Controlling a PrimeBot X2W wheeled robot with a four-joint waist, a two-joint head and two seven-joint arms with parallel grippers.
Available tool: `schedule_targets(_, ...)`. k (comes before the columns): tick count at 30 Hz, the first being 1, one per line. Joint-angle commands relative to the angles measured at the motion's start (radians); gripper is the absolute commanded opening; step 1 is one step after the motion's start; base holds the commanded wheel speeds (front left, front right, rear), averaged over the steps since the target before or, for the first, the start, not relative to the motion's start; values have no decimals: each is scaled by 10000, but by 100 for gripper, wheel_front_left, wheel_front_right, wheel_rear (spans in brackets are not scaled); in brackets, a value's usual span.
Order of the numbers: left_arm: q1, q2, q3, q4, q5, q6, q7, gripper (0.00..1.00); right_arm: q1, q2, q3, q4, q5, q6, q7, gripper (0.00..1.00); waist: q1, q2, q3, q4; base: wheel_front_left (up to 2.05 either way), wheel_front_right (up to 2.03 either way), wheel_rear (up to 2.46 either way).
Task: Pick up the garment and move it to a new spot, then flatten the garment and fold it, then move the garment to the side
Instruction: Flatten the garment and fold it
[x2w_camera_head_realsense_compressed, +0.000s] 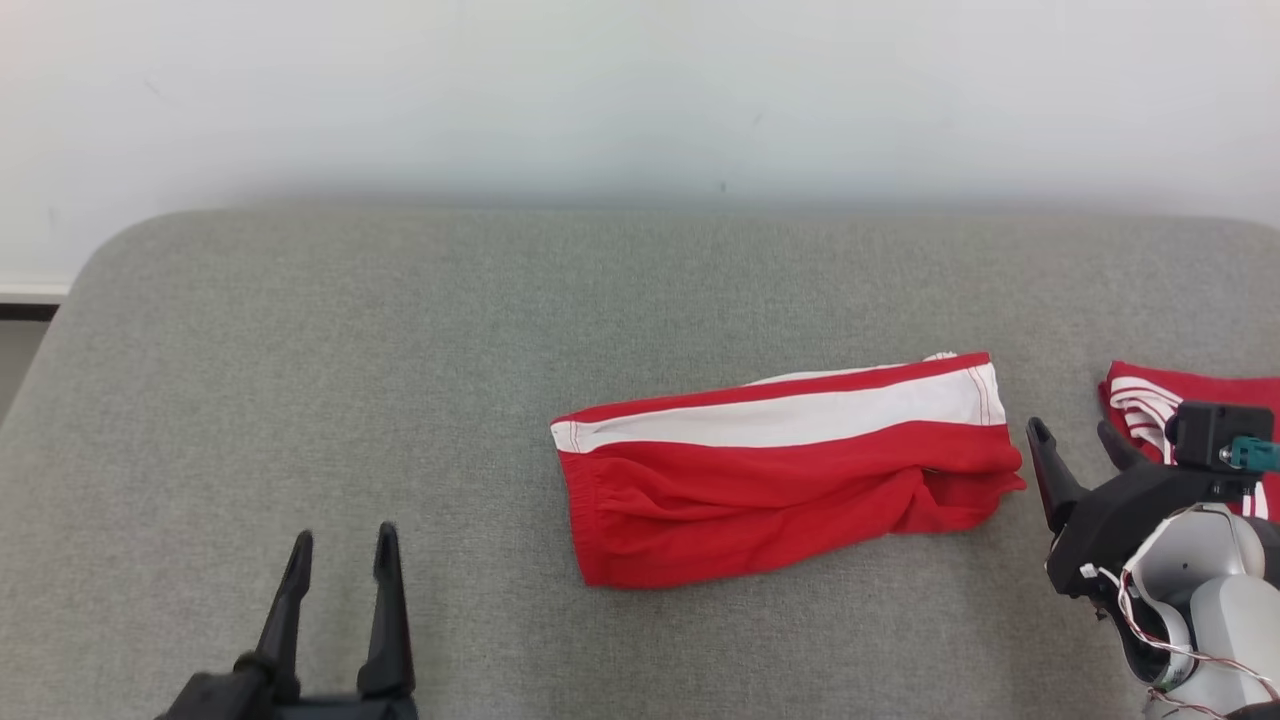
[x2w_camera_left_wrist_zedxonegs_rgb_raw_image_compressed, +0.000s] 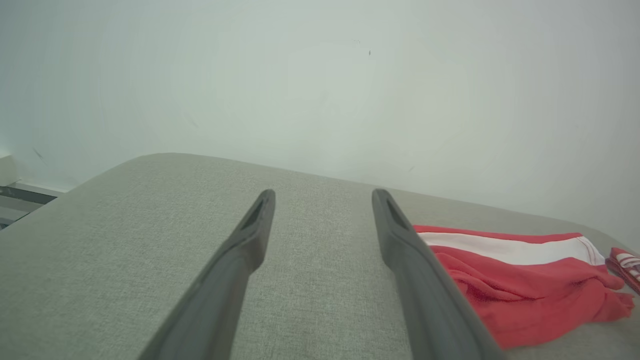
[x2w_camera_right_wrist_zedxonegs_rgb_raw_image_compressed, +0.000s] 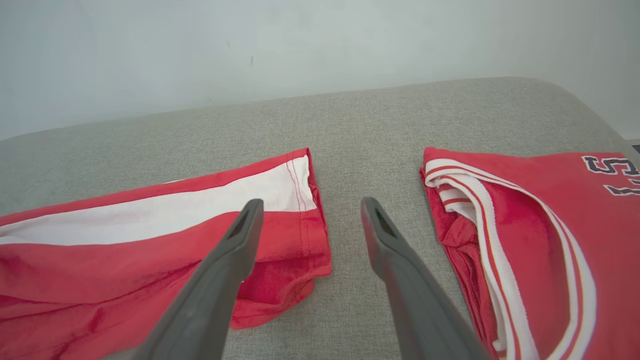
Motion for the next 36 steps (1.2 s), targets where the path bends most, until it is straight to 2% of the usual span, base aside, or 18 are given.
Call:
schedule_targets(1, 457, -138, 300, -200, 341, -86, -22, 100, 174, 59, -121, 121, 46, -26, 92, 100, 2, 1, -283, 130, 0, 0, 0)
schedule_targets(7, 1393, -378, 882, -400, 864, -342, -23, 100, -51, 138, -351, 584, 104, -26, 661, 100, 2, 1, -417, 223, 0, 0, 0)
schedule_targets(12, 1596, -426, 1051, -467, 876, -454, -23, 100, -467, 224, -620, 994, -95, -26, 995, 100, 2, 1, -274, 325, 0, 0, 0)
schedule_targets(17, 1479, -436, 1067, -552, 932, -559, -24, 100, -1275, 433, -1045, 1659, -221, -26, 1852, 100, 2, 1, 37, 404, 0, 0, 0)
schedule_targets(27, 924, -435, 692, -606, 998, -613, -24, 100, -2897, 654, -2248, 3182, -1621, -26, 2795, 100, 2, 1, 1008, 810, 0, 0, 0)
schedule_targets(36, 572, -433, 502, -506, 776, -514, -24, 100, -3556, 774, -3290, 4285, -2751, -26, 2587, 100, 2, 1, 1505, 1401, 0, 0, 0)
